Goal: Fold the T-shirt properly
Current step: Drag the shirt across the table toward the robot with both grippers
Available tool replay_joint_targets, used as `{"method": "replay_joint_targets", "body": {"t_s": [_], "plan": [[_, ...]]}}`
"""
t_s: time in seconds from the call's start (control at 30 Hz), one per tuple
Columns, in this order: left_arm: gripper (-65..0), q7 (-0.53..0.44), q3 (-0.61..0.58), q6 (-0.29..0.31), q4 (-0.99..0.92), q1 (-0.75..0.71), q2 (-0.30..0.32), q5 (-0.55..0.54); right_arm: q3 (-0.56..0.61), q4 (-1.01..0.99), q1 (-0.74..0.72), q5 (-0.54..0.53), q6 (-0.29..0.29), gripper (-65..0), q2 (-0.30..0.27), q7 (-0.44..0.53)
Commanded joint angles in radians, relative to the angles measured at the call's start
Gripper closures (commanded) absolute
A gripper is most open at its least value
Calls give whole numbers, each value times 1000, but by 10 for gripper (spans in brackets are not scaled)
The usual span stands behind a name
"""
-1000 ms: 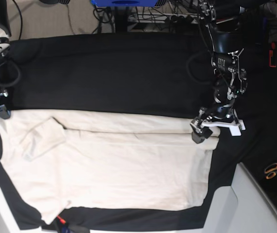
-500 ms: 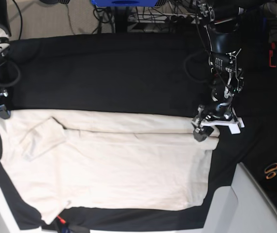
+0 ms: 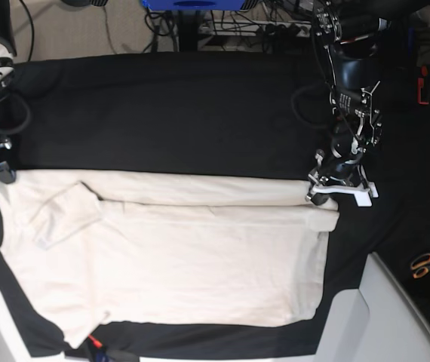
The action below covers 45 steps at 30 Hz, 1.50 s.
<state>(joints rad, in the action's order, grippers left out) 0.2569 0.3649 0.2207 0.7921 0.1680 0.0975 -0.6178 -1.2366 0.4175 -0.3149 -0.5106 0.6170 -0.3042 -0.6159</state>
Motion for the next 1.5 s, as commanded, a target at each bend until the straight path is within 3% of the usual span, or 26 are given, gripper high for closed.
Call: {"method": "replay_joint_targets", "body": {"t_s": [0.0,0.13,0.27,0.43,0.57,0.7,1.13,1.47], "plan": [[0,29,0,-19,6,-11,6,16,2,11,-7,-7,4,-2,-31,14],[0,32,-25,-19,8,-35,21,16,2,11,-7,-7,5,-2,-40,12],[0,32,-152,-28,115,-106,55,16,2,14,10,-7,7,0,-60,-39],[0,32,-200,-174,307,-242,81,16,1,152,58,-7,7,0,-53,-129],[0,49,-200,-211,439,-350,104,16,-6,232,101,-15,7,0,-51,-218],[0,134,-191,-211,550,-420,114,16,-9,298,142,-15,7,0,-28,-252],[0,131,-188,-211,694,-625,135,16,-12,610,299,-16,7,0,95,-382],[0,131,-186,-211,715,-680,178,46,-10,622,409,-110,-1,0,102,-387]]}}
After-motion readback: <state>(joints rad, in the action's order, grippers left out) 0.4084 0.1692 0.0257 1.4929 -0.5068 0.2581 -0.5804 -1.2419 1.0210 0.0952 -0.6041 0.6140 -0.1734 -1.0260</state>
